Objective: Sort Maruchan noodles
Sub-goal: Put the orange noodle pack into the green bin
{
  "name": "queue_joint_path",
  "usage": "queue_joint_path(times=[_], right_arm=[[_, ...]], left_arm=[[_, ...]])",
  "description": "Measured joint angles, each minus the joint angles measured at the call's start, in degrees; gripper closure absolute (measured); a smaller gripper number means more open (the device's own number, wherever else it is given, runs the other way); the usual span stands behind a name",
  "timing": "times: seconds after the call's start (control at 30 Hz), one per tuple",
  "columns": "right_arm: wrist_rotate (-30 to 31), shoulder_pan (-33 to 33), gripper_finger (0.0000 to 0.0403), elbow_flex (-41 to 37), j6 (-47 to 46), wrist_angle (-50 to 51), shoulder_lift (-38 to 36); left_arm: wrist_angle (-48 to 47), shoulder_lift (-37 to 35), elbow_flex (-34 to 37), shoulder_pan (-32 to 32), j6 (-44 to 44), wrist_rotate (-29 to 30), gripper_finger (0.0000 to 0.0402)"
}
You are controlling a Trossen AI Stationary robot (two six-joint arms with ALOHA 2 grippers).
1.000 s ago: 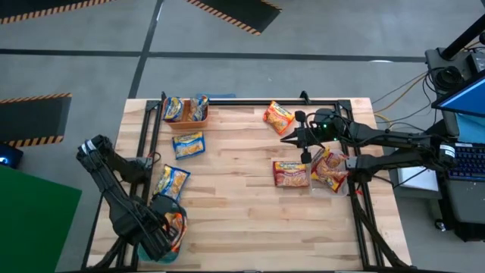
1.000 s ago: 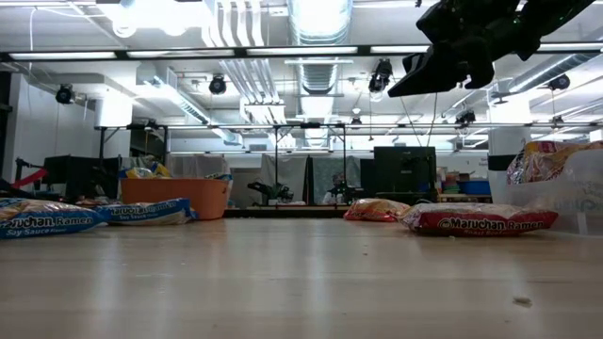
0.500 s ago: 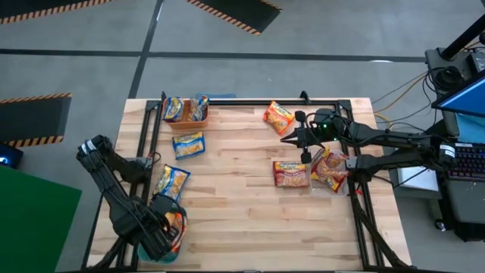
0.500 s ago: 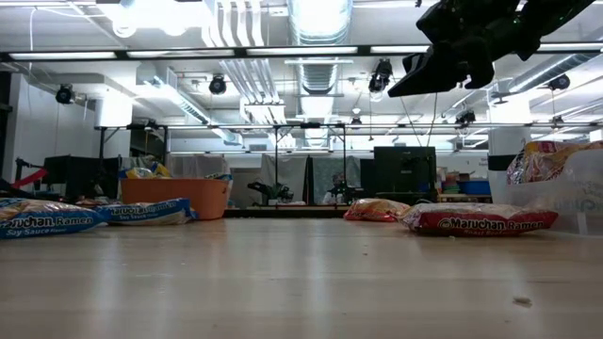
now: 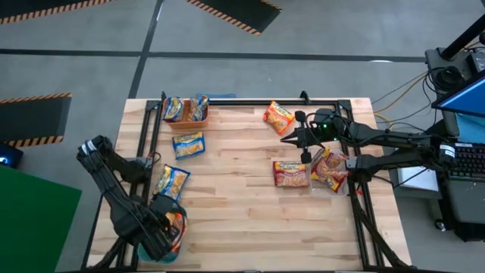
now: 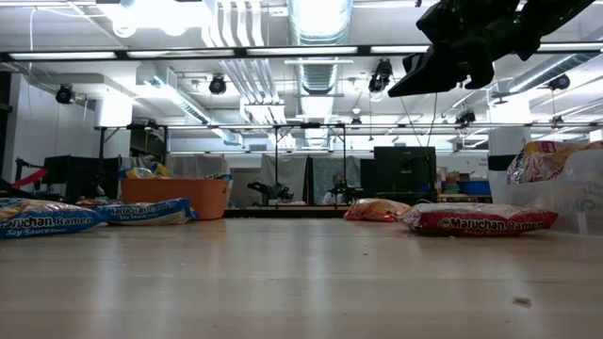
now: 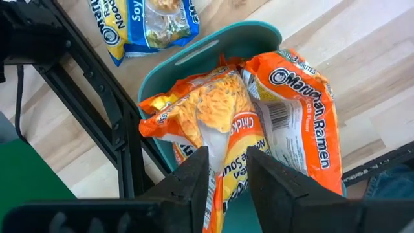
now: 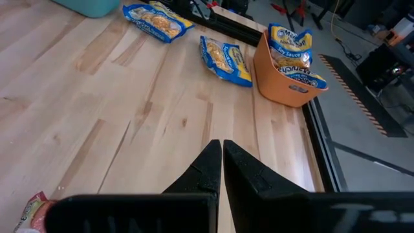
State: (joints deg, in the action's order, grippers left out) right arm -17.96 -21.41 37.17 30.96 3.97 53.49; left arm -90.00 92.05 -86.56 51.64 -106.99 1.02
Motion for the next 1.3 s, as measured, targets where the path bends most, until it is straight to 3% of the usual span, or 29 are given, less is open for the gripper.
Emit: queue_joint_path(times=[0.27,0.5,0.57,0.7,0.83,1.0,1.3], right_arm=[[0.0,-0.02,0.0394,0.0,0.13,0.02,0.0],[-0.02,-0.01,0.0394,0.0,0.13,0.0,0.0],[-0.02,0.0,0.0394,0.0,0.13,0.0,0.0],[-0.02,-0.02,0.0394,0.0,0.13,-0.02,0.0],[0.0,-0.01,0.0394,0.0,0.14,-0.38,0.01],[0.0,0.0,0.0394,0.0,0.46,-0.78,0.02],[0.0,-0.02,0.0394,0.0,0.63,-1.66,0.02]], left_arm=[[0.01,0.59,3.05,1.87,3.47,-1.0,0.0326],[-0.01,0.59,8.08,2.75,4.54,-12.38,0.0327],[-0.01,0.5,7.78,2.73,4.56,-11.62,0.0327],[1.16,0.48,4.04,2.71,4.67,-4.62,0.0327],[0.15,0.18,-1.77,3.29,4.28,-2.59,0.0327],[0.09,-0.29,-1.48,5.29,1.42,1.19,0.0344],[-0.02,-0.39,6.0,7.32,-1.35,-4.79,0.0398]])
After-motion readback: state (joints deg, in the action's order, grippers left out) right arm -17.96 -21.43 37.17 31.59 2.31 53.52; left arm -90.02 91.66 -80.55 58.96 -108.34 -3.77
